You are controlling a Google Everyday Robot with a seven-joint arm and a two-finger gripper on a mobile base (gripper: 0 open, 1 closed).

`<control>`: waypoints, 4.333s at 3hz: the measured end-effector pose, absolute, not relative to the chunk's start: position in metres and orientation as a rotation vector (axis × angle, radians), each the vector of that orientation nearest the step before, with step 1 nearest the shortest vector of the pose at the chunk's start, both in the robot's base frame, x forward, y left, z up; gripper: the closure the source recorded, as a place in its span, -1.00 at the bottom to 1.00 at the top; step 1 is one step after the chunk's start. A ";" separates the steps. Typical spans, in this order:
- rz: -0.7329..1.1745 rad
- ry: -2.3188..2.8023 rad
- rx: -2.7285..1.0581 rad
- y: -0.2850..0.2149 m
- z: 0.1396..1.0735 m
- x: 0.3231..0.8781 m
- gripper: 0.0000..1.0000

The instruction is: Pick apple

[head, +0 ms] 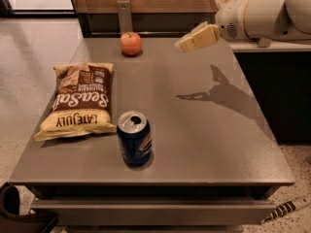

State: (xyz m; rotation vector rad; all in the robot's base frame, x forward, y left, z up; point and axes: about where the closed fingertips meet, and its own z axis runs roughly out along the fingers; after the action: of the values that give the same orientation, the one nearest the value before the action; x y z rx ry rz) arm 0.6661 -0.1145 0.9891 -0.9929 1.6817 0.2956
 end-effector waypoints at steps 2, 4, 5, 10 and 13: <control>0.321 1.582 -0.849 -0.090 1.002 0.695 -1.00; 0.441 1.546 -0.826 -0.047 0.971 0.745 -1.00; 0.538 1.545 -0.835 -0.007 0.943 0.772 -1.00; 0.682 1.621 -0.766 0.064 0.846 0.839 -0.68; 0.691 1.618 -0.767 0.072 0.843 0.840 0.71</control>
Offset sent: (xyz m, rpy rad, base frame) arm 0.0209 0.0194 0.0048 0.1061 -0.0582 -0.0314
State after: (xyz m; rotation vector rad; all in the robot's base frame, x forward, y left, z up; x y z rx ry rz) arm 0.8398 0.0720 0.8433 -0.7675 1.6182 0.6909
